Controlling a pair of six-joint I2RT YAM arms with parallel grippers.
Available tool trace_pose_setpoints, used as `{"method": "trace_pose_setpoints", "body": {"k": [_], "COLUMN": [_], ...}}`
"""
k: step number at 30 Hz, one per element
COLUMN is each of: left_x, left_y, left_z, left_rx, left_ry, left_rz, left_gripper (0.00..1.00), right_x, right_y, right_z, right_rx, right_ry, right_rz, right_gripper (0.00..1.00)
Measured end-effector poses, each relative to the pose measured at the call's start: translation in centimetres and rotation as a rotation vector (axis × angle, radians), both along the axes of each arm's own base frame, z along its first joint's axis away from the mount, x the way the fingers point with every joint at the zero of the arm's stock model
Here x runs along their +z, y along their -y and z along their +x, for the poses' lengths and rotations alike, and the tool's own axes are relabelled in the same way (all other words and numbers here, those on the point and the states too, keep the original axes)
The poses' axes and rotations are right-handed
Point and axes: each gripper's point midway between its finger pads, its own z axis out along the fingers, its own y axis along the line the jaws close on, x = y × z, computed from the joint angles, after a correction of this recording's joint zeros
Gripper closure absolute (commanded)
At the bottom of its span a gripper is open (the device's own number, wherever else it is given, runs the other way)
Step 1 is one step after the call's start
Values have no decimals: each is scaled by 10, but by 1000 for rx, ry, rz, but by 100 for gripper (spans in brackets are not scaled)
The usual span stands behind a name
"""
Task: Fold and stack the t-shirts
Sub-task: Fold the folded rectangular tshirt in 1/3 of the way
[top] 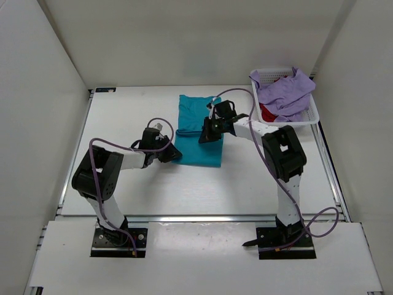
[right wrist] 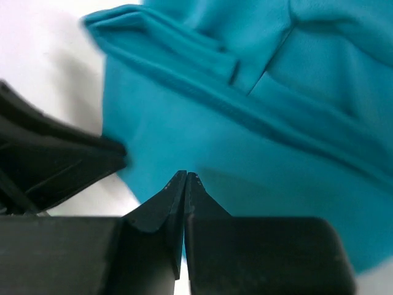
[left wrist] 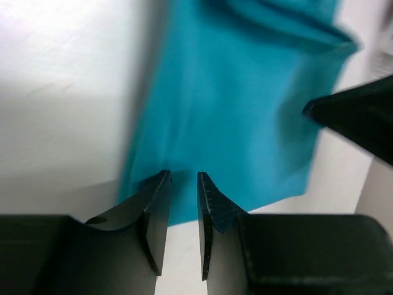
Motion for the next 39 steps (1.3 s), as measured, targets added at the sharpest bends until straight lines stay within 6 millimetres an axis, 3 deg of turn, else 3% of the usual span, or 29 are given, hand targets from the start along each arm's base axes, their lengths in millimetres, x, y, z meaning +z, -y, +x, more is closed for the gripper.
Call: {"method": "trace_pose_setpoints", "body": {"k": [1, 6, 11, 16, 19, 22, 26, 28, 31, 35, 36, 39], "left_x": [-9, -10, -9, 4, 26, 52, 75, 71, 44, 1, -8, -9], "left_y": [-6, -7, -9, -11, -7, 2, 15, 15, 7, -11, -16, -22], "left_z": [-6, -17, -44, -59, -55, -37, 7, 31, 62, 76, 76, 79], "left_rx": [14, 17, 6, -3, -11, -17, -13, 4, 41, 82, 91, 97], "left_ry": [-26, -9, -1, 10, 59, 117, 170, 164, 113, 16, -4, -9], "left_rz": [7, -21, -35, -42, -61, -82, -104, -103, -80, -40, -34, -50], "left_gripper": [65, 66, 65, 61, 60, 60, 64, 64, 65, 64, 64, 63], "right_x": [-9, -35, -34, -31, -23, 8, 60, 65, 28, -40, -48, -45], "right_y": [-2, -9, 0, 11, 23, 40, 46, 45, 48, 65, 67, 68], "right_z": [2, 35, 59, 64, 46, 14, -9, -16, -41, -88, -97, -94], "right_rx": [4, -7, -36, -57, -76, -105, -112, -103, -97, -112, -116, -124], "right_ry": [-23, -54, -44, -40, -46, -28, 82, 118, 54, -134, -173, -154], "right_rz": [-8, -26, -8, -5, -7, 19, 99, 131, 125, 50, 49, 56], "right_gripper": [100, 100, 100, 100, 100, 99, 99, 100, 100, 100, 100, 100]}}
